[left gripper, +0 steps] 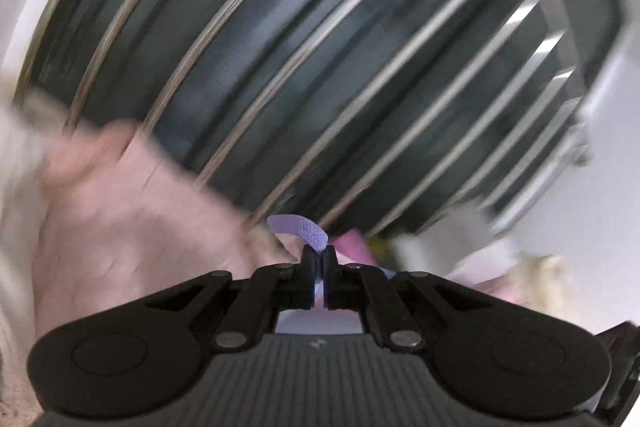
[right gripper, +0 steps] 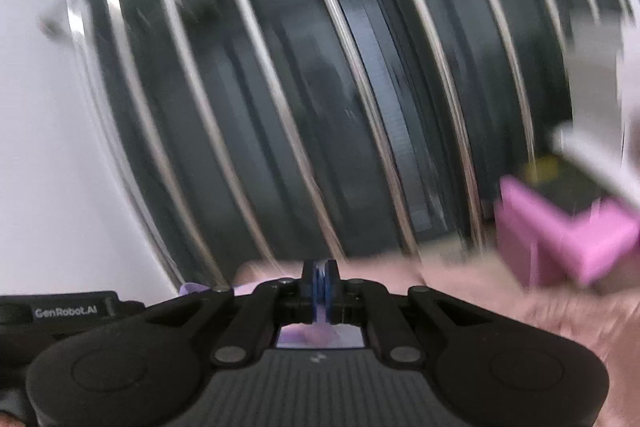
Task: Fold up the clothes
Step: 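Lift the garment high with both grippers, then lay the garment flat on the table and open both grippers, then grasp the purple-trimmed hem with the right gripper while the left gripper grasps another edge, then lift the garment with both grippers and shake it out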
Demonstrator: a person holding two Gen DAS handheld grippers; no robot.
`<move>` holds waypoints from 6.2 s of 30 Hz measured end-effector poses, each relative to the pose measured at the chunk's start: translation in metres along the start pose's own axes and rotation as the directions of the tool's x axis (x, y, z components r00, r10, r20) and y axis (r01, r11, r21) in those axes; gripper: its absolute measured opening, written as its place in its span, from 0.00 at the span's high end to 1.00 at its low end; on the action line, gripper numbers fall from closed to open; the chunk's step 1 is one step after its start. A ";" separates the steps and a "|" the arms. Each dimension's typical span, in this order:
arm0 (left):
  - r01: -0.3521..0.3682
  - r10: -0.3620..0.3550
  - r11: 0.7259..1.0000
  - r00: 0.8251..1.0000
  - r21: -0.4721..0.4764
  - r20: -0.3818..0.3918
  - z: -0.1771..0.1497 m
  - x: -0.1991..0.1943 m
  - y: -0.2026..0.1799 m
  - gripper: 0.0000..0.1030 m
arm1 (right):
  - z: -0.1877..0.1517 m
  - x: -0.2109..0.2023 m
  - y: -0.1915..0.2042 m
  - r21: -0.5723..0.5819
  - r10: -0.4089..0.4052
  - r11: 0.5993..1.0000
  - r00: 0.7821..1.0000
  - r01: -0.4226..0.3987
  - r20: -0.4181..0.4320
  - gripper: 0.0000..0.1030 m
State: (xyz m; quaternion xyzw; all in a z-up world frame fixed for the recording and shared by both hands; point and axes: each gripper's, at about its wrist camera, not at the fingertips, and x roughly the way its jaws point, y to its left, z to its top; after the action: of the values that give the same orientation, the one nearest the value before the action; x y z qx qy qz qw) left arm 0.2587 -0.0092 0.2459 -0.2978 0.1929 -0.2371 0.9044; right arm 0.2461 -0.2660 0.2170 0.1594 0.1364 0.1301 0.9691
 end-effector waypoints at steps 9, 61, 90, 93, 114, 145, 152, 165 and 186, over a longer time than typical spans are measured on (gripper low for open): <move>0.174 -0.251 0.950 0.919 0.258 0.304 0.063 -0.229 -0.189 0.98 | 0.101 -0.261 0.099 -0.176 0.200 0.974 0.907 -0.143 0.371 0.97; -0.109 0.167 0.981 0.899 0.161 -0.406 -0.336 -0.244 0.033 0.98 | -0.295 -0.281 0.034 -0.214 0.143 0.929 0.827 -0.301 -0.544 0.96; -0.369 0.432 0.877 0.886 0.308 -0.170 -0.291 -0.194 0.067 0.39 | -0.304 -0.232 0.063 -0.376 -0.026 0.916 0.916 -0.138 -0.400 0.97; -0.331 0.407 0.891 0.886 0.310 -0.223 -0.291 -0.185 0.068 0.51 | -0.291 -0.247 0.055 -0.369 -0.038 0.924 0.939 -0.097 -0.342 0.98; -0.275 0.399 0.788 0.909 0.551 -0.118 -0.306 -0.185 0.019 0.99 | -0.275 -0.295 0.032 -0.416 -0.152 0.908 0.961 0.043 -0.232 0.98; -0.339 0.279 0.890 0.934 0.306 0.223 -0.238 -0.295 -0.031 0.99 | -0.243 -0.302 0.086 -0.633 -0.207 0.749 0.977 0.194 0.054 0.95; -0.131 -0.077 0.874 0.913 0.469 0.400 -0.143 -0.407 -0.151 0.99 | -0.075 -0.425 0.127 -0.641 0.073 0.750 0.943 0.163 0.326 0.95; -0.192 0.090 0.906 0.959 0.377 0.270 -0.051 -0.266 -0.098 0.99 | -0.006 -0.284 0.134 -0.612 -0.045 0.781 0.989 0.121 0.138 0.95; -0.238 0.244 0.877 0.969 0.417 0.041 -0.229 -0.252 -0.024 0.98 | -0.147 -0.265 0.085 -0.607 -0.154 0.785 0.988 0.125 0.004 0.95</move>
State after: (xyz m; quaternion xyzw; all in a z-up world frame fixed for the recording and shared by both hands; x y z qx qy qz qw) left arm -0.0660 0.0086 0.1417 -0.0690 0.1789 -0.1604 0.9682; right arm -0.0630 -0.2261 0.1715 -0.1721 0.1210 0.0984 0.9727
